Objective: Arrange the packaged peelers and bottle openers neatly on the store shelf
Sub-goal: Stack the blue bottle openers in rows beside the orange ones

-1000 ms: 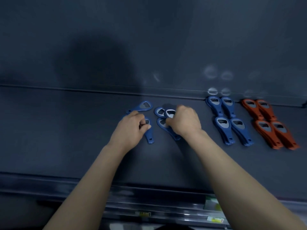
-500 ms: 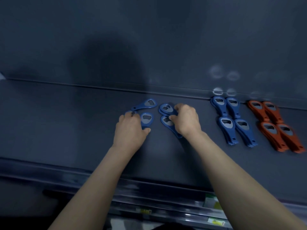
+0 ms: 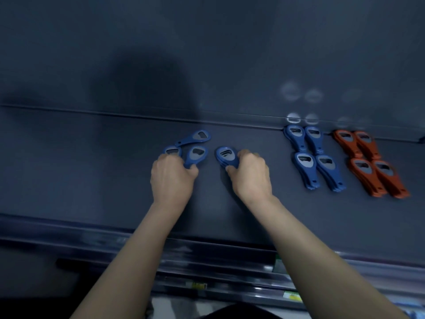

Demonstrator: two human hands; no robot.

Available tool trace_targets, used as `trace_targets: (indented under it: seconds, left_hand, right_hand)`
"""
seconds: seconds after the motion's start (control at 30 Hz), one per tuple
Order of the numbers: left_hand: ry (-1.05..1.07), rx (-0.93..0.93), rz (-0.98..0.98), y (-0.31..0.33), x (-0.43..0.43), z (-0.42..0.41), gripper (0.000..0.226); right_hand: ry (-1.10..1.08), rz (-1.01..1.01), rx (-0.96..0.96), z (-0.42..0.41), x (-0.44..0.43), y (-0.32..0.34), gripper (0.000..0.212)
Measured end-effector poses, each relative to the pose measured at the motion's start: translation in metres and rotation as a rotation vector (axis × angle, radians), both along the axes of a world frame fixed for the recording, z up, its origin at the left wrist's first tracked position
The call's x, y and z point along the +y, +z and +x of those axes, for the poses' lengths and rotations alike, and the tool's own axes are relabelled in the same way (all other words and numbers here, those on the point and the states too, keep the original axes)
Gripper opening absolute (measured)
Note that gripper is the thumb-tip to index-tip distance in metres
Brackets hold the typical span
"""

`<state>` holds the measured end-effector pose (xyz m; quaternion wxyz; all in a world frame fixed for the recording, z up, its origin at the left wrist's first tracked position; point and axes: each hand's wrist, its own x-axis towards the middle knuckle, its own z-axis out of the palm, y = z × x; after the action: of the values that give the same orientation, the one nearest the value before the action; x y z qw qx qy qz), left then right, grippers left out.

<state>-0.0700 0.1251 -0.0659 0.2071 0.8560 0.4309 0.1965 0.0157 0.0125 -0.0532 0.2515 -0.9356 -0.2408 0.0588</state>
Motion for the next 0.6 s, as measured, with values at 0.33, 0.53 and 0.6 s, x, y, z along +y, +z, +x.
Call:
trace_targets:
  seconds: [0.33, 0.53, 0.6]
  left_hand:
    - [0.140, 0.046, -0.028, -0.004, 0.007, -0.009, 0.041]
    - [0.105, 0.110, 0.014, 0.000, 0.009, -0.003, 0.030]
    - [0.089, 0.094, 0.016, -0.001, 0.013, -0.003, 0.019]
  right_hand:
    - [-0.024, -0.040, -0.072, -0.005, -0.003, -0.005, 0.022]
    - [-0.046, -0.087, -0.064, -0.001, -0.007, -0.005, 0.018]
    - [-0.054, -0.079, -0.059, 0.002, -0.006, -0.004, 0.015]
